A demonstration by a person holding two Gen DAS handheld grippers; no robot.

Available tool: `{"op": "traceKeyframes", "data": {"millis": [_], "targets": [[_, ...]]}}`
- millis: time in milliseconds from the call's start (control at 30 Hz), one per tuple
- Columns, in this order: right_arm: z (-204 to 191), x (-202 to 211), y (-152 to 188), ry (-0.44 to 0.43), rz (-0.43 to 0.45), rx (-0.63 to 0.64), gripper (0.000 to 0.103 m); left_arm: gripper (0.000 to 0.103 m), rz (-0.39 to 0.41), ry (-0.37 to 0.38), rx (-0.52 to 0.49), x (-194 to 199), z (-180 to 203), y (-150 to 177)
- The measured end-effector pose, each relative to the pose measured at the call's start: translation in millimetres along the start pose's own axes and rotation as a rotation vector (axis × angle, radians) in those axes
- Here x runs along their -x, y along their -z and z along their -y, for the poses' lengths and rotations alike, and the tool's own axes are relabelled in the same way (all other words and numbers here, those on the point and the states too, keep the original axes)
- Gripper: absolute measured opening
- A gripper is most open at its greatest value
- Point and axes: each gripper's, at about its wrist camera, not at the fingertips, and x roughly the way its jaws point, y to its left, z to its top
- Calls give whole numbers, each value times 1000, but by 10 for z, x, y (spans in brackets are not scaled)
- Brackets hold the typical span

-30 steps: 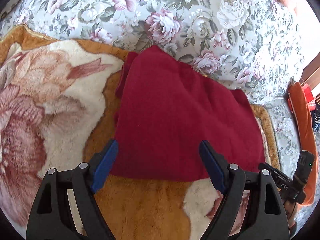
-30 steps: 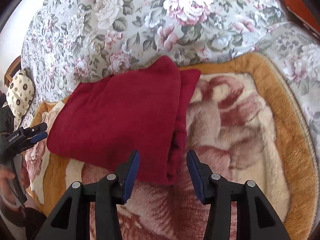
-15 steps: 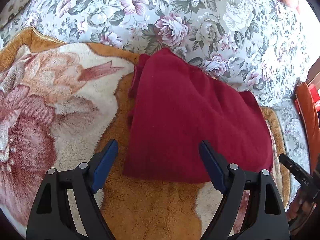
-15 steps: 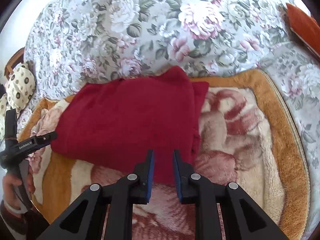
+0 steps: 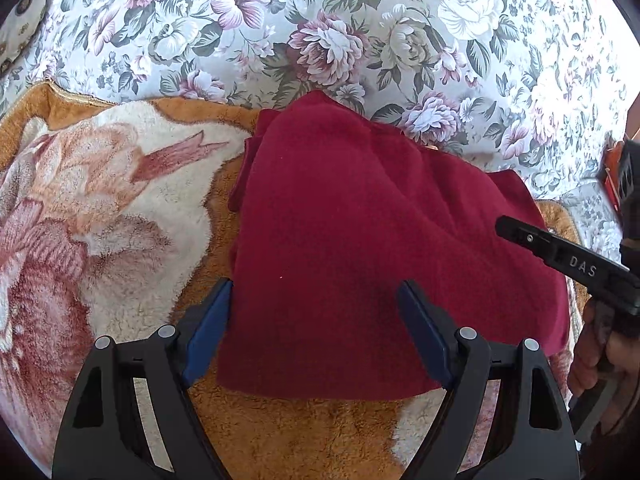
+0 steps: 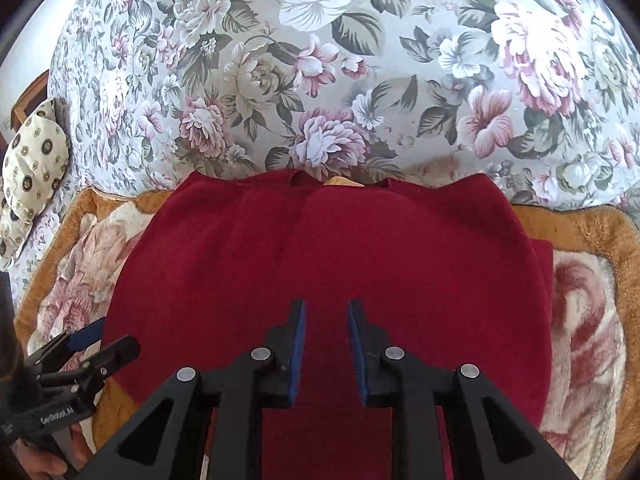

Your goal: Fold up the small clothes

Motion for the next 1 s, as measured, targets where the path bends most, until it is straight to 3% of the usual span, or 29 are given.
{"op": "traceKeyframes", "data": {"millis": [233, 333, 667, 733, 867, 1000], "targets": [[-220, -494, -103, 15, -72, 42, 20, 83, -37, 3, 12, -92, -33, -1], [-276, -462, -147, 34, -65, 51, 20, 83, -54, 13, 32, -99, -73, -1], [-695, -469, -461, -86, -40, 77, 20, 83, -60, 25, 52, -45, -166, 13], [-792, -531, -537, -94, -33, 87, 20, 83, -54, 46, 68, -4, -220, 5], [-1010, -672, -681, -99, -15, 115, 20, 83, -42, 167, 147, 102, -399, -24], [-1173, -964, -821, -71, -36, 131, 21, 83, -50, 139, 167, 125, -512, -13]]}}
